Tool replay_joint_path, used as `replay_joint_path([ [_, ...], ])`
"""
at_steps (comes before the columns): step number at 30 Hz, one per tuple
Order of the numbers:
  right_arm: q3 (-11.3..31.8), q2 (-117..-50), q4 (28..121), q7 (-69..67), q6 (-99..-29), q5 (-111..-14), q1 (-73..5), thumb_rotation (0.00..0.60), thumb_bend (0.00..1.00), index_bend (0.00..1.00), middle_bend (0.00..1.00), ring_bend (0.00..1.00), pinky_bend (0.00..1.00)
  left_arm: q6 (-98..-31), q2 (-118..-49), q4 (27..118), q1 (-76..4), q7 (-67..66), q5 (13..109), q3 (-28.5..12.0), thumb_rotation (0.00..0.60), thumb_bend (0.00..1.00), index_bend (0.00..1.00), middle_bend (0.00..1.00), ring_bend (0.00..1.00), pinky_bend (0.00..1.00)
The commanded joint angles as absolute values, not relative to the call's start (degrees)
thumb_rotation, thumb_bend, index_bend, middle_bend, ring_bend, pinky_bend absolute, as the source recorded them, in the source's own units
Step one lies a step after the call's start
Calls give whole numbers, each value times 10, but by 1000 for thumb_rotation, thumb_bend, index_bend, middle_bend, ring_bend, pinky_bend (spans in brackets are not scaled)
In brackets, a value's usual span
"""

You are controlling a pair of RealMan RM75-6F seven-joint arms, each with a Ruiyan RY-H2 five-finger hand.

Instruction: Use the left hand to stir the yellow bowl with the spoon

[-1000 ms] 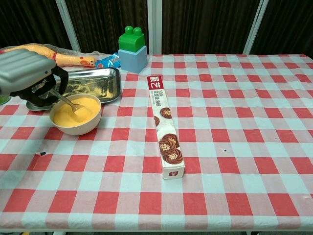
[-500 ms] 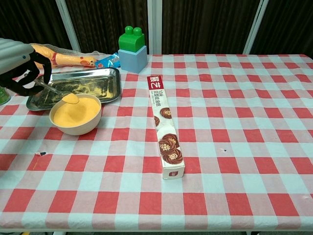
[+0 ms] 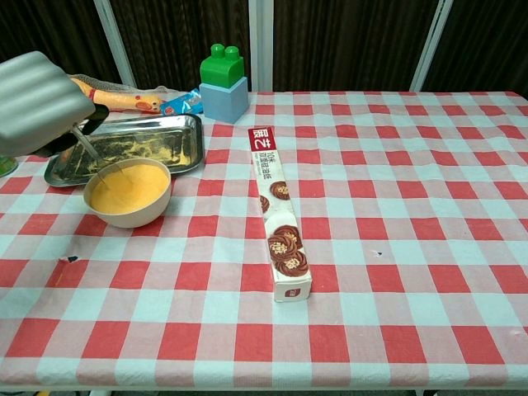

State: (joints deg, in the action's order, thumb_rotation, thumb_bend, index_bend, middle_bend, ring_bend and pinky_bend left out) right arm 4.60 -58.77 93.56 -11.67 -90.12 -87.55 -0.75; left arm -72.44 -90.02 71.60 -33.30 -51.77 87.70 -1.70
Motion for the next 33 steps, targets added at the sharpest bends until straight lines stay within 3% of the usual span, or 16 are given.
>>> replay_joint_path([
  [1, 46, -587, 936, -117, -901, -876, -7, 600, 240, 0, 115, 0, 0, -742, -914, 702, -334, -560, 895, -10, 600, 420, 715, 908, 889, 1000],
  [6, 47, -588, 935, -117, -901, -874, -7, 600, 240, 0, 115, 0, 0, -777, -927, 691, -323, -616, 929, 0, 600, 420, 717, 912, 891, 1000],
  [17, 47, -587, 936, -118, -905, -876, -6, 600, 240, 0, 115, 0, 0, -743, -926, 747, -317, -712, 901, -16, 600, 420, 719, 914, 892, 1000],
  [25, 47, -587, 934, -119, -904, -875, -5, 600, 240, 0, 115, 0, 0, -725, -952, 716, -323, -741, 885, -32, 600, 421, 719, 915, 892, 1000],
  [33, 47, -586, 932, -123, -908, -875, -3, 600, 240, 0, 115, 0, 0, -737, -932, 760, -312, -760, 858, -50, 600, 421, 719, 915, 893, 1000],
])
